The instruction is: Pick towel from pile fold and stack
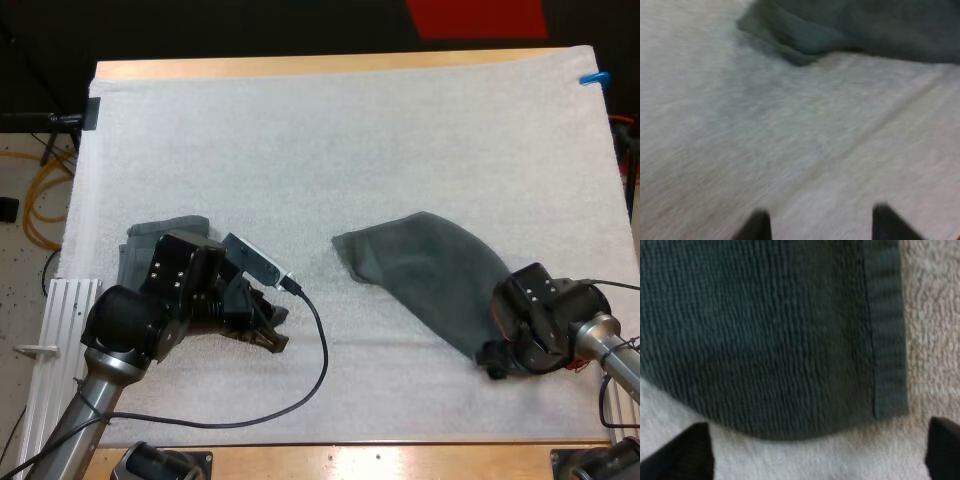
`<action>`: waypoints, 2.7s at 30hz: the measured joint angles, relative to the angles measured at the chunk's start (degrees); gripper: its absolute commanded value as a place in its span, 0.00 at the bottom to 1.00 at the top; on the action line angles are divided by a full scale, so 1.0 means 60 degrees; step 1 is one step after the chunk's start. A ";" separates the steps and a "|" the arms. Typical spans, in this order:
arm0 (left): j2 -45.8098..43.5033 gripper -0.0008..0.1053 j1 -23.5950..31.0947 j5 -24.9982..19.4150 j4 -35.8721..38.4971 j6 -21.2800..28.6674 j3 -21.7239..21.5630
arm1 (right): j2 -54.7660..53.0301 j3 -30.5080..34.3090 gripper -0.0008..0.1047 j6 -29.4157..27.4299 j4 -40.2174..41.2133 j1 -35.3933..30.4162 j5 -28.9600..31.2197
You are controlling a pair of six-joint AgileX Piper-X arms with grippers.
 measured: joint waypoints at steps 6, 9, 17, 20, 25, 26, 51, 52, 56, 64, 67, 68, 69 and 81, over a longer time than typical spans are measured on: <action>0.0000 0.42 0.0000 0.0467 0.0042 -0.0039 0.0000 | 0.0205 0.0038 0.49 0.0031 -0.0752 0.0000 0.0000; 0.0000 0.42 0.0000 0.0485 0.0152 -0.0038 0.0000 | 0.0689 0.0038 0.49 0.0031 -0.1098 0.0000 0.0000; 0.0000 0.42 0.0000 0.0484 0.0497 -0.0038 0.0000 | 0.1562 -0.0069 0.17 0.0031 -0.1338 0.0000 -0.0076; 0.0000 0.42 0.0000 0.0484 0.0662 -0.0038 0.0000 | 0.1622 -0.0124 0.01 0.0031 -0.1381 0.0000 -0.0101; 0.0000 0.42 0.0000 0.0484 0.0765 -0.0038 0.0000 | 0.1387 -0.0193 0.01 0.0031 -0.1386 0.0000 -0.0069; 0.0000 0.42 0.0000 0.0484 0.0765 -0.0038 0.0000 | 0.1267 -0.0274 0.01 0.0031 -0.1337 0.0000 -0.0004; -0.2083 0.42 0.0000 0.1339 0.0765 -0.0325 0.0000 | -0.1546 -0.5701 0.01 -0.1628 -0.0358 0.0039 0.3756; -0.2081 0.42 0.0000 0.1339 0.0765 -0.0325 0.0000 | -0.1410 -0.5454 0.01 -0.1306 -0.0319 0.0130 0.3292; -0.2081 0.42 0.0000 0.1339 0.0765 -0.0325 0.0000 | -0.0449 -0.4459 0.01 -0.0173 -0.0874 0.1068 0.1389; -0.2081 0.42 0.0000 0.1339 0.0765 -0.0578 0.0000 | 0.1688 -0.4122 0.01 0.0894 -0.3180 0.4311 -0.0003; -0.2081 0.42 0.0000 0.1339 0.0765 -0.0692 0.0000 | 0.2138 -0.4122 0.04 0.1122 -0.3711 0.5080 -0.0383; -0.2081 0.42 0.0000 0.1339 0.0765 -0.0746 0.0000 | 0.2256 -0.4122 0.10 0.1148 -0.3818 0.5222 -0.0581; -0.2081 0.42 0.0000 0.1339 0.0765 -0.0765 0.0000 | 0.2331 -0.4122 0.13 0.1171 -0.3869 0.5331 -0.0748; -0.2081 0.42 0.0000 0.1040 0.0765 -0.0787 0.0000 | 0.2085 -0.4760 0.72 0.0411 -0.3492 0.5398 -0.0612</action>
